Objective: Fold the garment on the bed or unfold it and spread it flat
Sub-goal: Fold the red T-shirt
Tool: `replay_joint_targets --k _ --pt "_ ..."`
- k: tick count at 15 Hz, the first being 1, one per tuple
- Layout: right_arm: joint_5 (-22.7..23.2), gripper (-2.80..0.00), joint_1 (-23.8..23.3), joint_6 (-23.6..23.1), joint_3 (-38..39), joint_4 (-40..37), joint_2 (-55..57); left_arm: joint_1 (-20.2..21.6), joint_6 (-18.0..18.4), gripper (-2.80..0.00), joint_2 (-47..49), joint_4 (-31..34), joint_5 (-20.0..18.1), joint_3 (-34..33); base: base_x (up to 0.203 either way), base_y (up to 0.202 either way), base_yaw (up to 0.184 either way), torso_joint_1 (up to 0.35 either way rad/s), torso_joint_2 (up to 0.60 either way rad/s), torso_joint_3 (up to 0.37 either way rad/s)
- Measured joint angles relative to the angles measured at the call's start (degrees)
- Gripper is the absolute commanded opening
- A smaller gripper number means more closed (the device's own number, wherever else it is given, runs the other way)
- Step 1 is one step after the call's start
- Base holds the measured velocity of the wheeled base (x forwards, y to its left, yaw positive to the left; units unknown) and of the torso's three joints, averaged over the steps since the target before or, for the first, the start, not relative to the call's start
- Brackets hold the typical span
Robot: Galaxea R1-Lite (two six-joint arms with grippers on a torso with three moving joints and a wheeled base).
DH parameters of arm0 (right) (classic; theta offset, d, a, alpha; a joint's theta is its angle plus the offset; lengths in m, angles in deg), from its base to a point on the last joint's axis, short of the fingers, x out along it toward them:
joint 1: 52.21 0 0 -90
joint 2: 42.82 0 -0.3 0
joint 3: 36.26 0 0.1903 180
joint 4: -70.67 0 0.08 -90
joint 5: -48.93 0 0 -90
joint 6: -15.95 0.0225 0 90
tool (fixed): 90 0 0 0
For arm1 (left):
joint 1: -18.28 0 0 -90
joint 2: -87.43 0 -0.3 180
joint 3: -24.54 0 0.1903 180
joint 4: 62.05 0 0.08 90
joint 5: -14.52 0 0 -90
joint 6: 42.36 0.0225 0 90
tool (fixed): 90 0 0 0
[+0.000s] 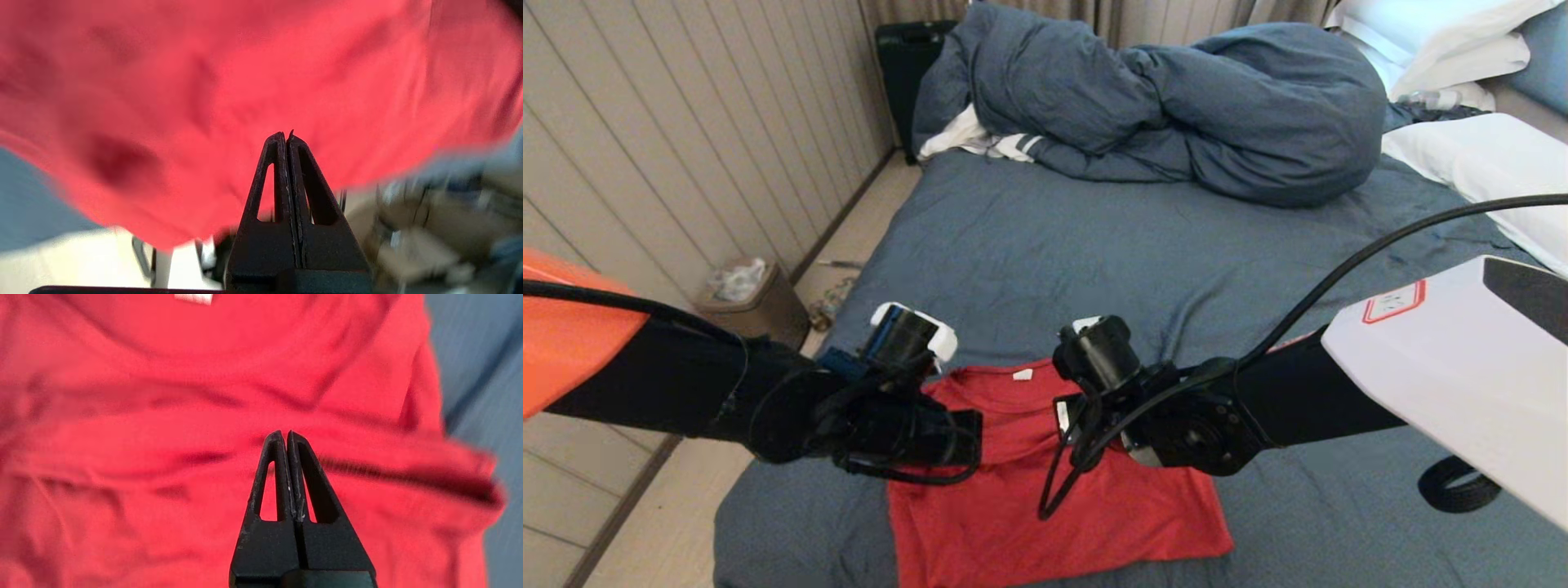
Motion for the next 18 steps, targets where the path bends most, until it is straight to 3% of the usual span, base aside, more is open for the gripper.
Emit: replay_joint_targets --k 3,9,18 --pt "2.46 -2.80 -1.80 2.30 4.35 1.36 -2.73 -4.03 -0.59 -2.80 3.26 -5.09 1.40 -2.63 0.000 0.000 0.000 0.000 0.00 0.000" --pt "11.48 -2.80 -11.75 2.56 7.15 2.39 -11.11 -8.69 -0.33 -2.80 12.24 -6.22 10.47 2.78 0.000 0.000 0.000 0.000 0.00 0.000" --pt "11.74 -2.80 -12.37 2.15 5.35 2.40 -13.92 0.71 1.92 -2.80 19.57 -5.18 14.25 17.52 0.000 0.000 0.000 0.000 0.00 0.000"
